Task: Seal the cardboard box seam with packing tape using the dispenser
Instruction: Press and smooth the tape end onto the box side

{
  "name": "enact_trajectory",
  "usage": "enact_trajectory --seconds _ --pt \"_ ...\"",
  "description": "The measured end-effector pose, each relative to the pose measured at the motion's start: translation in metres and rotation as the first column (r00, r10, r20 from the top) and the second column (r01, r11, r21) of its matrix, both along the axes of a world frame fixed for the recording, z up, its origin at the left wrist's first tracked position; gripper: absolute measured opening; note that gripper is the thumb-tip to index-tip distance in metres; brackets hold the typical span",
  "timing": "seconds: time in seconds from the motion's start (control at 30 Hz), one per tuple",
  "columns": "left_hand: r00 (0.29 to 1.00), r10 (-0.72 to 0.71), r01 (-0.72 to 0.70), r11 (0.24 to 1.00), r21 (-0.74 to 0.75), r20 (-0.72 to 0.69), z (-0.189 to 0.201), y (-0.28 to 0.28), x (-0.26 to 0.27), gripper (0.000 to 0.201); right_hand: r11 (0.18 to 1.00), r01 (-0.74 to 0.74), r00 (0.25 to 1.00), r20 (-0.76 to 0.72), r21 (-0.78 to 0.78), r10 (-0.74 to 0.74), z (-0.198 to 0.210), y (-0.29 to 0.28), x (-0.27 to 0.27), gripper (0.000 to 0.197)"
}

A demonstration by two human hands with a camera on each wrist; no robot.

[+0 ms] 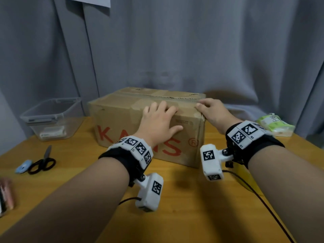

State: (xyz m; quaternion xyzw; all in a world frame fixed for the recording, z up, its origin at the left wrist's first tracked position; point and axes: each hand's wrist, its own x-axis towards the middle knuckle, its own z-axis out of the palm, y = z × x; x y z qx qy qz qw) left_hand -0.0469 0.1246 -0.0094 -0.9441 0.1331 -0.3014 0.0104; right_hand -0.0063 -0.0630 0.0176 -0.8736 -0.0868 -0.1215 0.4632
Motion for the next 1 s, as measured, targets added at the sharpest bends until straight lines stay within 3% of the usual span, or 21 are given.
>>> enact_trajectory --seconds 0.2,0.5,0.73,0.93,1.0 --pt "0.994 0.103 -0.102 0.994 -0.027 0.044 0.001 -0.033 0.037 0.052 0.996 -0.023 0.998 -0.048 0.084 0.028 0.001 -0.009 0.027 0.042" --pt "0.982 0.187 -0.188 0.98 -0.061 -0.014 0.008 -0.055 0.071 0.05 0.971 -0.015 1.0 -0.024 -0.238 0.009 0.001 -0.019 0.026 0.048" --pt "0.987 0.056 -0.067 0.995 -0.073 -0.148 0.01 -0.042 0.052 0.063 0.944 0.018 0.998 -0.056 -0.329 -0.039 0.001 -0.035 0.003 0.06" --pt "0.979 0.05 -0.064 0.996 -0.067 -0.199 0.016 -0.047 0.016 0.049 0.902 0.05 0.995 -0.059 -0.43 -0.083 0.013 -0.045 -0.036 0.062" --pt "0.977 0.039 -0.058 0.995 -0.085 -0.208 0.018 -0.052 0.003 0.048 0.831 0.026 0.99 -0.103 -0.556 -0.1 0.014 -0.057 -0.049 0.051"
